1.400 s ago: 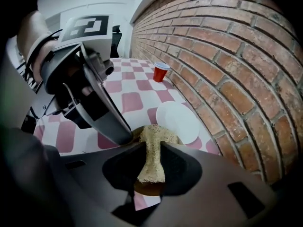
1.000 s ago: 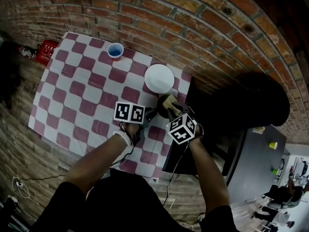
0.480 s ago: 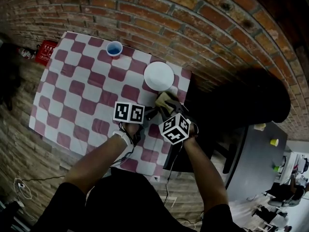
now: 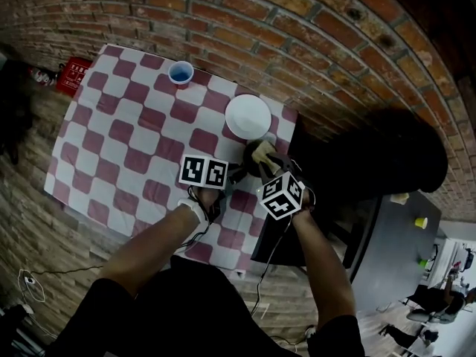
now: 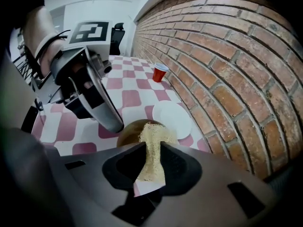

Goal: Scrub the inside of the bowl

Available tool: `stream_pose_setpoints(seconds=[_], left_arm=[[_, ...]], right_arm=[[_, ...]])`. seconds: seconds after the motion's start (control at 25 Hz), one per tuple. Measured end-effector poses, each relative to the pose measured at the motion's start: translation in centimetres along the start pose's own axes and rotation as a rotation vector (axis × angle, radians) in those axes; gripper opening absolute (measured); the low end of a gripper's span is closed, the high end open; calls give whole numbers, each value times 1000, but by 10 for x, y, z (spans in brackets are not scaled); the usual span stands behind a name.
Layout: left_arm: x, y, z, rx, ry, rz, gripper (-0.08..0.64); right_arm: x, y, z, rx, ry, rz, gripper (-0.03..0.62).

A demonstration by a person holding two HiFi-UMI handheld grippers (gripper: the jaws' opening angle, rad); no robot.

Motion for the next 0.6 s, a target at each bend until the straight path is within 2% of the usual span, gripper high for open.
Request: stream_pose_setpoints(seconds=[0.24,0.6], left_arm=[[-2,1,0,2,-5,-4,124],[5,-2,-5,10,2,-2,124]], right_arm=[[2,20,-7,-15,-5,-50,103],[-21,28,5,-38,-54,39,103]])
Point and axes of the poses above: the fingertips, and each gripper's own axes: z forward along the fingers, y to its left, x out of its underside, the point moved 1 cm from there along -z, backward along the fingers, and after that the axes turned 6 degrees about z, right-handed, at the moved point
